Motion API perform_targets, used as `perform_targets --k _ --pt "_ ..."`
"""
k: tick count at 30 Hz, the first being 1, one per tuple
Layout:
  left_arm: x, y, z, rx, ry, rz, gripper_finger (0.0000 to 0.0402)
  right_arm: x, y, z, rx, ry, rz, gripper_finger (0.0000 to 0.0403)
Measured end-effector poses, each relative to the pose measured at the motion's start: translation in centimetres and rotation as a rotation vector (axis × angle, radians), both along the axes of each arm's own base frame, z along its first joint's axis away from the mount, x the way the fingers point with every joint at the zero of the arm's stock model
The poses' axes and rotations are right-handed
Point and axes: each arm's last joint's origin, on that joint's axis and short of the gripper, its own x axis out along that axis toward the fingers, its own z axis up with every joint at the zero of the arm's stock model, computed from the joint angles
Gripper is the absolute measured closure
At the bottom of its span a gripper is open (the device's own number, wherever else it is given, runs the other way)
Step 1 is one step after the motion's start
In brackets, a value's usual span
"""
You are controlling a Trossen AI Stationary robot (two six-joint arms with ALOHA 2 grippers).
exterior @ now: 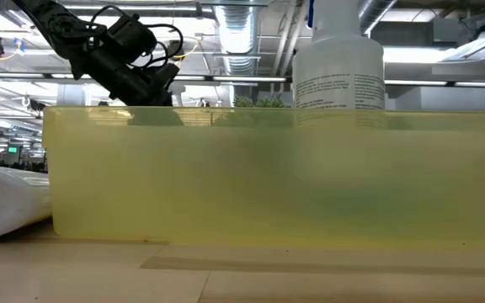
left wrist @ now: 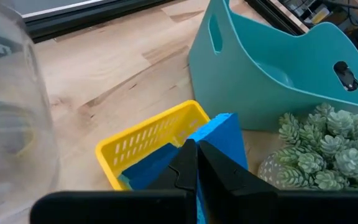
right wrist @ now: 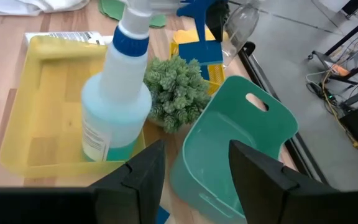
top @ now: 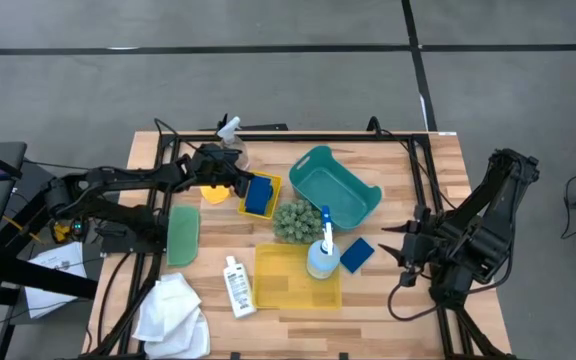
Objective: Pick & Place Kitchen Items
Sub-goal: Put the blue sponge into the top yellow bin
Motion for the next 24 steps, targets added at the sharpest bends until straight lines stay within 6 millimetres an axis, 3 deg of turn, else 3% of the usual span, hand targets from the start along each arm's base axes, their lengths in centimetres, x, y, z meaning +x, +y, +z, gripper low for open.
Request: perform_targets --k 11,24 --pt "0.05 -0.32 -0.16 -0.001 0.019 -0.018 0.0396 -0.08 -0.16 0.14 0.006 -0.006 -0.002 0.0235" --pt "0.36 -0.94 -0.16 0.034 0.035 -0.033 0.0306 -0.06 -0.13 0.15 0.008 -0.008 -0.001 0.0235"
